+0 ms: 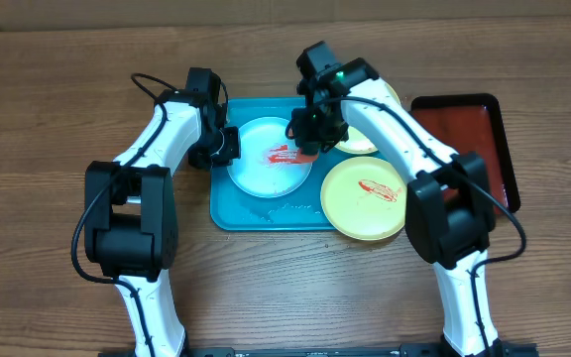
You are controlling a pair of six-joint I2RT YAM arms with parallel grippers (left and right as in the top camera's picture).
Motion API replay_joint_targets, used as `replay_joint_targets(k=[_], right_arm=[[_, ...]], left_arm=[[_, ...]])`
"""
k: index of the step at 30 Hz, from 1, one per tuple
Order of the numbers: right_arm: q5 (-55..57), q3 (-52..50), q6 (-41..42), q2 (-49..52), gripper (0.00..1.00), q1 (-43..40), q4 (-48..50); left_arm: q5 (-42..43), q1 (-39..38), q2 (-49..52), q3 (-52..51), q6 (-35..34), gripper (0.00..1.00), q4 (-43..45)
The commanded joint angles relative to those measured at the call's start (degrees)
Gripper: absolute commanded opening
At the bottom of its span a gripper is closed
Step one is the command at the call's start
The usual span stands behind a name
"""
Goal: Clean dirty plates on tray and stack at the side
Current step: 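Carry the sponge left over the white plate with right gripper, then scrub the white plate surface with the sponge in right gripper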
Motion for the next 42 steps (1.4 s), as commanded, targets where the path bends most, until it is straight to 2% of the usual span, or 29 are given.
replay_joint_targets(k=[1, 8, 19, 29, 42], right_arm=[[0.35, 2.03, 1.90, 1.79, 0.04, 1.77, 0.59], [8.39, 2.01, 9.97, 4.81, 0.04, 3.06, 2.80], [8.44, 2.01, 12.59, 9.31, 0.04, 3.06, 5.07], [-6.71, 2.01, 12.94, 12.63, 0.04, 4.63, 9.79], [-6.84, 2.05, 11.13, 12.61, 0.04, 7.85, 8.41]], left_arm=[[-0.87, -0.48, 0.81, -0.83, -0.11, 0.04, -0.72], [-0.87, -0.48, 0.81, -0.83, -0.11, 0.04, -0.76], [-0.87, -0.48, 0.81, -0.83, -0.11, 0.04, -0.81], [-0.85, -0.48, 0.81, -0.83, -0.11, 0.04, -0.96], [-0.85, -0.48, 0.81, -0.83, -0.11, 0.04, -1.03]])
